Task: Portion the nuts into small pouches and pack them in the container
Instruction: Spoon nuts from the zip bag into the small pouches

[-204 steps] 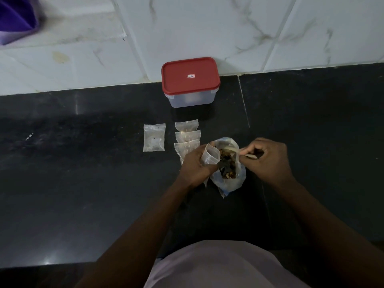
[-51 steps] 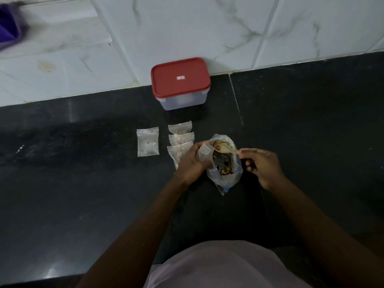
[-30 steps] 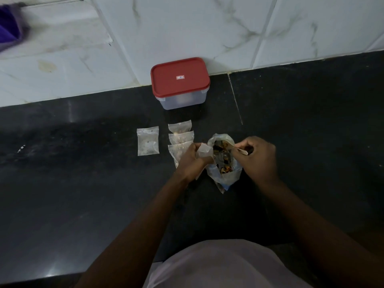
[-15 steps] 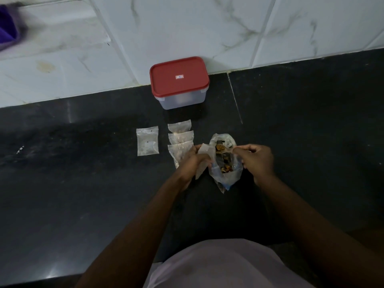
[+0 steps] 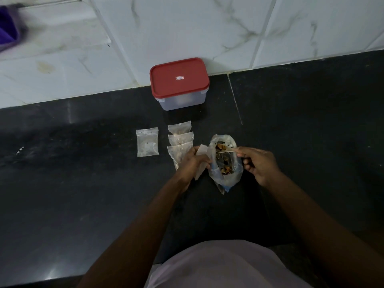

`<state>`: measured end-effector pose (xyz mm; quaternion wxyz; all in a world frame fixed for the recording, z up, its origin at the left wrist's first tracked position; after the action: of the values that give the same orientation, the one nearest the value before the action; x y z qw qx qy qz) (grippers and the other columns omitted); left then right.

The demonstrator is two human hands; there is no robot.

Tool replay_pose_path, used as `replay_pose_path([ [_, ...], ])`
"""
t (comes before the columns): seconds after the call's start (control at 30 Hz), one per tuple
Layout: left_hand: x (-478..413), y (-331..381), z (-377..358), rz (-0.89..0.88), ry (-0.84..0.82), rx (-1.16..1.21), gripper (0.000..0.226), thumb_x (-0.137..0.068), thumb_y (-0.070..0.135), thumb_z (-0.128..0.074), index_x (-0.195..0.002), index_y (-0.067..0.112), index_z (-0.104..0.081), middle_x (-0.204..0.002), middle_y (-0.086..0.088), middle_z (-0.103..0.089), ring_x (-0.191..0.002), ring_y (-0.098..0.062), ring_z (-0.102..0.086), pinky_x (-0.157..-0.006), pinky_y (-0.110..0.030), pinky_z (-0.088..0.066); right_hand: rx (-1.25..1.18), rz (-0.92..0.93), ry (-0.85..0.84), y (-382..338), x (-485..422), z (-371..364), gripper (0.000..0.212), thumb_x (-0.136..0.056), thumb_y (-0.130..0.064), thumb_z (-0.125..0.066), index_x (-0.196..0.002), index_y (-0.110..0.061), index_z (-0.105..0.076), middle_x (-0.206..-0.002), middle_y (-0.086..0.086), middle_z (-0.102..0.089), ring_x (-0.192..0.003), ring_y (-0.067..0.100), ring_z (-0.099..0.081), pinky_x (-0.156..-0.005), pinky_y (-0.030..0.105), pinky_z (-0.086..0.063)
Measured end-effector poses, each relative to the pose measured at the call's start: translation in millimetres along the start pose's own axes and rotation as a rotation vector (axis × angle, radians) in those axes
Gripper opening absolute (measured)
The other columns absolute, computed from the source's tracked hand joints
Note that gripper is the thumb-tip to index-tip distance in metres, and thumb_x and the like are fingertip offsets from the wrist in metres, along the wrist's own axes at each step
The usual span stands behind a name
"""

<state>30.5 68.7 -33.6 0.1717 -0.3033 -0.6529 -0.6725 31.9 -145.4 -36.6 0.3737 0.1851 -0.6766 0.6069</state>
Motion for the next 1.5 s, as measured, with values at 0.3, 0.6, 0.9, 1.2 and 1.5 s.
replay_pose_path([
  [0.3, 12.4, 10.6, 10.8, -0.181, 0.113, -0.061, 0.055, -0.090, 0.005, -0.070, -0.137, 0.024, -0.047, -0.129, 0.006, -0.058, -0.114, -0.008, -0.059, -0.083, -0.021, -0.053, -0.081, 0.013, -0.092, 0.2, 7.3, 16.5, 0.013, -0.092, -0.013, -0.071, -0.103, -0.010, -0.078, -0.084, -0.001, -0.069, -0.071, 0.008, -0.053, -0.066, 0.023, -0.047],
  [0.6, 15.2, 20.4, 9.3, -0.334, 0.116, -0.179, 0.066, -0.078, -0.001, -0.079, -0.130, 0.027, -0.050, -0.123, 0.010, -0.059, -0.111, 0.005, -0.061, -0.087, -0.022, -0.057, -0.152, 0.134, -0.249, -23.1, 25.5, 2.6, 0.011, -0.085, -0.014, -0.074, -0.095, -0.011, -0.076, -0.077, -0.003, -0.067, -0.068, 0.007, -0.055, -0.066, 0.024, -0.045],
  [0.9, 19.1, 22.1, 6.5, -0.426, 0.095, -0.218, 0.060, -0.081, 0.000, -0.080, -0.130, 0.022, -0.054, -0.125, 0.010, -0.062, -0.117, 0.001, -0.061, -0.099, -0.026, -0.054, 0.089, 0.249, -0.300, -33.2, 35.3, -11.9, 0.009, -0.085, -0.008, -0.076, -0.095, -0.008, -0.077, -0.074, 0.005, -0.064, -0.068, 0.011, -0.059, -0.066, 0.026, -0.050],
  [1.2, 25.4, 18.8, 1.7, -0.456, 0.074, -0.252, 0.052, -0.085, 0.011, -0.081, -0.131, 0.025, -0.061, -0.124, 0.011, -0.066, -0.118, 0.001, -0.061, -0.100, -0.026, -0.053, 0.333, 0.518, -0.342, -39.7, 50.5, -25.9, 0.020, -0.080, -0.005, -0.082, -0.096, -0.017, -0.079, -0.098, -0.001, -0.079, -0.088, 0.012, -0.074, -0.073, 0.027, -0.058],
  [1.5, 28.2, 13.4, 0.7, -0.456, 0.081, -0.265, 0.048, -0.085, 0.012, -0.080, -0.126, 0.028, -0.061, -0.128, 0.012, -0.064, -0.121, 0.002, -0.059, -0.099, -0.022, -0.051, 0.405, 0.841, -0.332, -40.2, 64.3, -24.3, 0.021, -0.080, 0.001, -0.082, -0.096, -0.012, -0.079, -0.095, 0.001, -0.076, -0.093, 0.017, -0.073, -0.083, 0.034, -0.060],
])
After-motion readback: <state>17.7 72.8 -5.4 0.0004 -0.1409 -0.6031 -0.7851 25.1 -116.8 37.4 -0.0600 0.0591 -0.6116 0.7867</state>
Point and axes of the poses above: each hand's wrist, its own x-axis away from the middle knuckle, its own z-axis out of the back of the hand, y = z × x, the point moved 5 cm from there along -x, towards the middle knuckle
